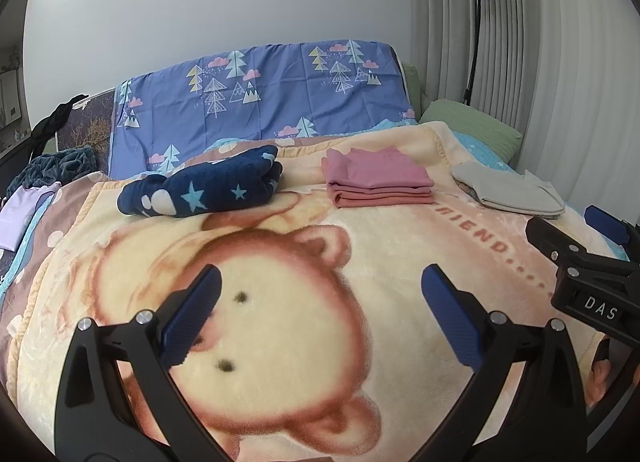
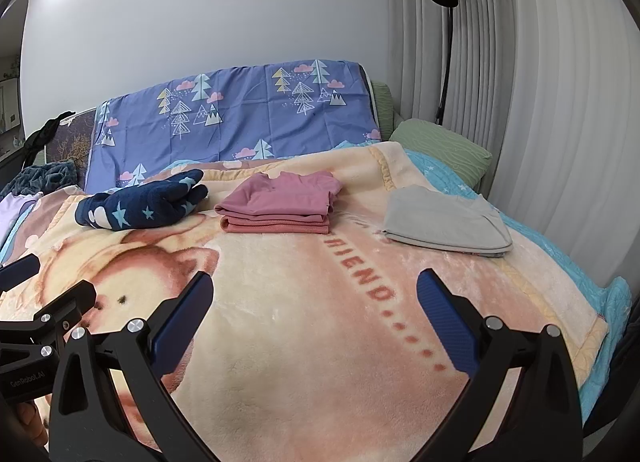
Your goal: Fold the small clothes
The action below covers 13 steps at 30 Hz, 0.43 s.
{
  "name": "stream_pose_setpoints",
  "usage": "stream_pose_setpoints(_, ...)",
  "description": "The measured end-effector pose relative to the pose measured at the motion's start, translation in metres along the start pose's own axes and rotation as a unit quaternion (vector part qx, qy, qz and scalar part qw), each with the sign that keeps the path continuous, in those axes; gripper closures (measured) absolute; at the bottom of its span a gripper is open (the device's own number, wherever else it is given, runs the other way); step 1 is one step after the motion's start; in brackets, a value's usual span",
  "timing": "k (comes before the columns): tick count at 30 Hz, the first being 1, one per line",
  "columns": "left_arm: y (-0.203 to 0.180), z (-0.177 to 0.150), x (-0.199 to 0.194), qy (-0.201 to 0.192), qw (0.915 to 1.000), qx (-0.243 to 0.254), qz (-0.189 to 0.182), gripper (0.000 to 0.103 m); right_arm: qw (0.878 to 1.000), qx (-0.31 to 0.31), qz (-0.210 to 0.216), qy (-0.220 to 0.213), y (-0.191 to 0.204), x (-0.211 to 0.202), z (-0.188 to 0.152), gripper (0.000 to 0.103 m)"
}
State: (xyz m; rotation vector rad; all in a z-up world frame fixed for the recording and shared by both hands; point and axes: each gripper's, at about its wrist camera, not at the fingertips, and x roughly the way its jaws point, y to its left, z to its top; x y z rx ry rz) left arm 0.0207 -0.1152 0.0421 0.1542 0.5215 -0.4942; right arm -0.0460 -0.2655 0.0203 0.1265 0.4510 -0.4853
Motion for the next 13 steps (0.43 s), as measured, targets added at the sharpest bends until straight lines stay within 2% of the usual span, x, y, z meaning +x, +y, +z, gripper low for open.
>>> stream_pose_setpoints(13, 0.0013, -0.0035, -0.0003, 0.002, 1.0000, 0.001, -0.001, 0.002, 1.000, -0.001, -0.001, 0.001, 0.0007, 0.0014, 0.0009, 0.001)
